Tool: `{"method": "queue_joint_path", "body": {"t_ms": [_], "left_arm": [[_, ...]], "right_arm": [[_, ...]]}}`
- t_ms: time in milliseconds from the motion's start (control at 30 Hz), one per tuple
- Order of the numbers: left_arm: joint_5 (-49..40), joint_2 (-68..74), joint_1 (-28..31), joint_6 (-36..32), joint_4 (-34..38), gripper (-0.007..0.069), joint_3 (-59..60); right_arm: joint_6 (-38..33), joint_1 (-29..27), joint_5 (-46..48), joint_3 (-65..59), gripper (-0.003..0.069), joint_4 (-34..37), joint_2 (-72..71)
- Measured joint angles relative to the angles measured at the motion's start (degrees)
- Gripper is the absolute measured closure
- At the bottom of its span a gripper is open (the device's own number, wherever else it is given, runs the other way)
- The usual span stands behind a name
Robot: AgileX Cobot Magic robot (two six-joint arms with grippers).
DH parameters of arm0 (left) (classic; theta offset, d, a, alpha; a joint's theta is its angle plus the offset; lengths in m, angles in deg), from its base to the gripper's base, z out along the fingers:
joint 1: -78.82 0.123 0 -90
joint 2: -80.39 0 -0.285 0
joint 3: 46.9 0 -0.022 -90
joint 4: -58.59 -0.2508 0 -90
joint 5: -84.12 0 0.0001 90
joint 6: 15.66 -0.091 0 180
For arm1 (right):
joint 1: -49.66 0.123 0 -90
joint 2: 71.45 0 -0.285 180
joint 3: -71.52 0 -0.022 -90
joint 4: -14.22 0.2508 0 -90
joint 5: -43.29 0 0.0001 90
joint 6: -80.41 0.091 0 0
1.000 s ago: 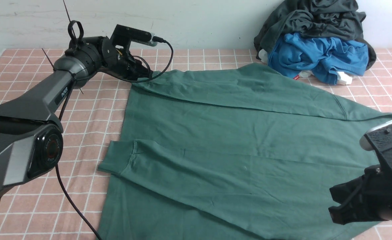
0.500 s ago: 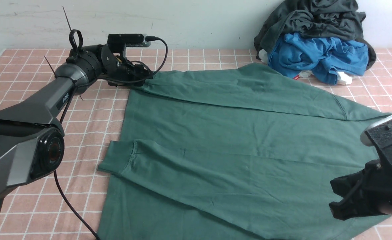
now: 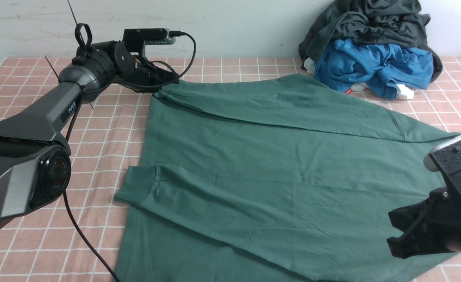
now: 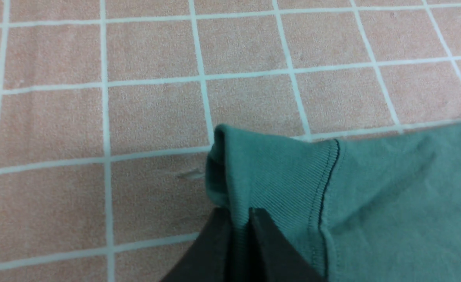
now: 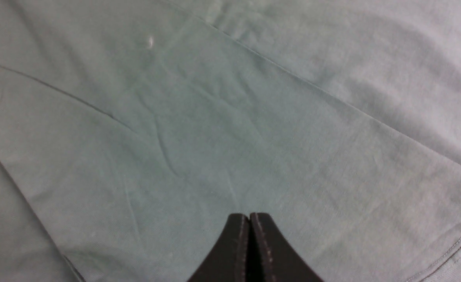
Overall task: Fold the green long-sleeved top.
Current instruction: Use the left arm to clamp the cuff farthest from it
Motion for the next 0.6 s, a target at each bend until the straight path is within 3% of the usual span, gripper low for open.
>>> {"method": "queue_joint_path", "body": {"t_ms": [100,133,233,333,467,567,600], "left_arm": [[0.2,0.1,0.1,-3.0,0.0,0.0529,0.0],[0.4,0.5,0.2,-4.5,-0.2,0.0452,0.0],[0.6,1.2,0.3,-4.3,-0.4,0.0316,0.0],[0.6,1.6,0.3,-4.2,-0.4,0.0246,0.0],[1.2,1.7,0.3,-4.2,-0.4,0.0318,0.0],[1.5,1.7,0.3,-4.2,-0.4,0.051,0.0],[1.5,1.6,0.3,-4.2,-0.4,0.0531,0.0]], "right_arm": [[0.0,0.0,0.0,0.0,0.0669,0.0,0.0],[0.0,0.0,0.0,0.0,0.0669,0.0,0.0],[0.0,0.0,0.0,0.0,0.0669,0.0,0.0],[0.0,0.0,0.0,0.0,0.0669,0.0,0.0],[0.0,0.0,0.0,0.0,0.0669,0.0,0.0],[0.0,0.0,0.0,0.0,0.0669,0.0,0.0],[0.0,0.0,0.0,0.0,0.0669,0.0,0.0]]}}
